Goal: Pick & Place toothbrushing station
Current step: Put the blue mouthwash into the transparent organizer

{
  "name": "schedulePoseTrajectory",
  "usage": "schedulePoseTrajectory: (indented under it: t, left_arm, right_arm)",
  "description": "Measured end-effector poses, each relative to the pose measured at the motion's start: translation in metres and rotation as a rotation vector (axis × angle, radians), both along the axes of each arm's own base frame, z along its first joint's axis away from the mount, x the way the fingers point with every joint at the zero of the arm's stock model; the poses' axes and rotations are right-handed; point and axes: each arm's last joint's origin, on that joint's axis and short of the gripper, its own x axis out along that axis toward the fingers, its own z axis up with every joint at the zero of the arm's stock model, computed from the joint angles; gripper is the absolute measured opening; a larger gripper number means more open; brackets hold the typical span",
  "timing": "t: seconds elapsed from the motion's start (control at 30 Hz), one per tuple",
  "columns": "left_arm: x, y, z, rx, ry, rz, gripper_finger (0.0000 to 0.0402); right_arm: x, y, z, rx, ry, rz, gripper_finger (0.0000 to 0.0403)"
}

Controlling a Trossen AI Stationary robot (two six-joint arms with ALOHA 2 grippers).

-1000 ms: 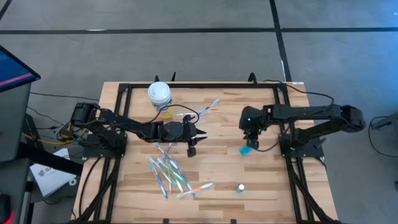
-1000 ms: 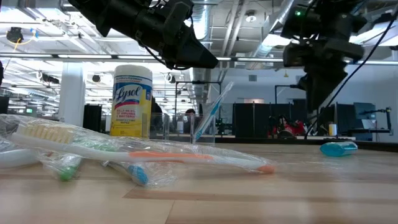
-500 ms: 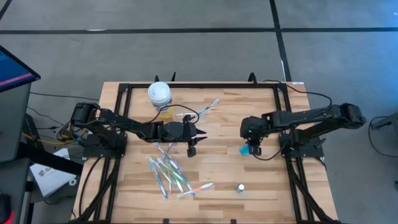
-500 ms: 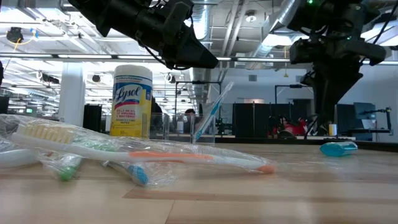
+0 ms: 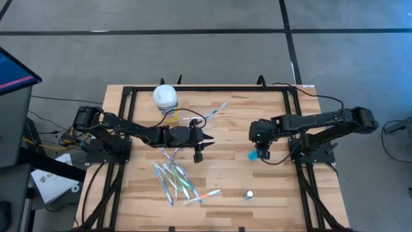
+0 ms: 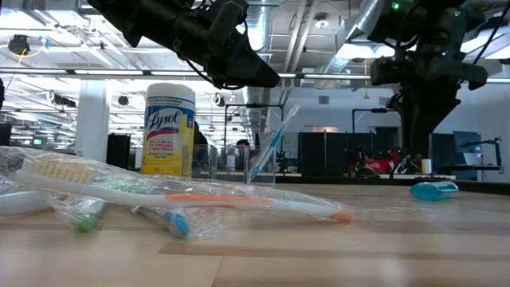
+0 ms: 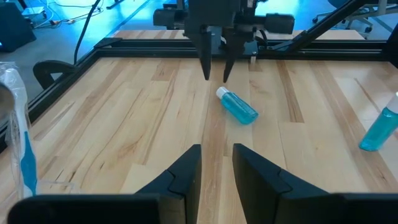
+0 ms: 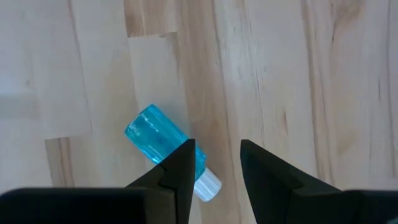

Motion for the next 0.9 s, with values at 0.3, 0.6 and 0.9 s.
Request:
schedulePoseTrajectory:
  t: [0.3,0.6,0.9]
  left_arm:
    - [0.0,0.0,0.0,0.0,0.0,-0.001,0.0086]
    - [0.0,0.0,0.0,0.0,-0.001,-0.001,0.0086]
    - [0.0,0.0,0.0,0.0,0.0,-0.001,0.0086]
  right_arm:
    - [0.013,0.002,-0.032,0.003,0.175,0.007,0.0118]
    - [0.016,0.001,-0.022,0.003,0.303,0.015,0.0118]
    - [0.008,0.004,-0.021,0.0,0.392,0.051,0.0118]
